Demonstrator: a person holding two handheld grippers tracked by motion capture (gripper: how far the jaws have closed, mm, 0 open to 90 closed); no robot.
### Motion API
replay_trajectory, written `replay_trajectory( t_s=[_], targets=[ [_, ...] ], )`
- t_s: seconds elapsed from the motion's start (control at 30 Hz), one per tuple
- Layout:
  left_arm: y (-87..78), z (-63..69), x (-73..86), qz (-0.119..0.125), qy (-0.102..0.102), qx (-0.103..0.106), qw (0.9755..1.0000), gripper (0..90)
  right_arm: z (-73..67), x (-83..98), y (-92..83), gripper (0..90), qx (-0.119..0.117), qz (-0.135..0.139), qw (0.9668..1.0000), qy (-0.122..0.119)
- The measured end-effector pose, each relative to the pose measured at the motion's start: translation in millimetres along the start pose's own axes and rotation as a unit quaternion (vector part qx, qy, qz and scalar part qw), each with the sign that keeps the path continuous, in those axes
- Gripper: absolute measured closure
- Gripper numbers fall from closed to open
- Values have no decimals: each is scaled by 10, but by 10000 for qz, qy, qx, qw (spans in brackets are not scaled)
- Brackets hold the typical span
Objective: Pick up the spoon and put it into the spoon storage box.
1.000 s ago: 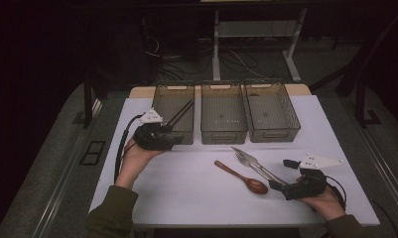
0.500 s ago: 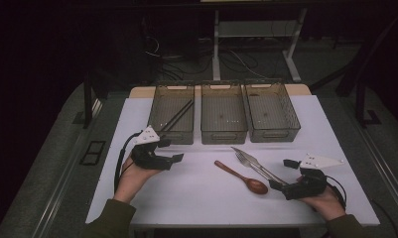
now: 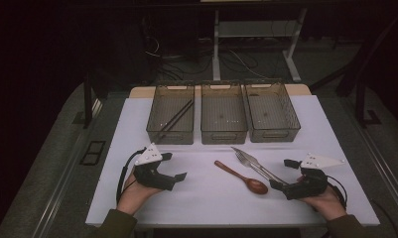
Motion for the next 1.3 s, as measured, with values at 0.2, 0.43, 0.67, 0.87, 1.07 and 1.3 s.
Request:
replay_trajectory(
  t_s=[0.2, 0.43, 0.67, 0.87, 1.07, 1.3],
  targets=[
    [-6, 76, 83, -54, 33, -26, 10000, 0, -7, 12, -13, 24, -26, -55, 10000, -28],
    [6, 96, 144, -221, -28, 62, 9997, 0, -54, -15, -20, 24, -163, -119, 9998, 6],
    [31, 107, 136, -159, 50, 89, 9998, 0, -73, -62, 51, 24, -184, -251, 9995, 113],
    [72, 92, 124, -105, 70, 162, 9998, 0, -68, -104, 132, 24, -309, -238, 9990, 221],
    [91, 52, 99, -22, 40, 135, 9999, 0, -91, -202, 241, 24, -429, -218, 9986, 204],
    [96, 46, 102, -29, 84, 135, 9999, 0, -87, -277, 334, 33, -477, -208, 9985, 160]
  ],
)
Point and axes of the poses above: each handheld gripper's, and its own axes: y roughly forward along the jaws, x roughly out of its underside, z roughly to its right, the point moved 7 cm from there along y, roughly forward along the jaws, and after that the axes turned 4 degrees about -x, right-handed, at the moved point
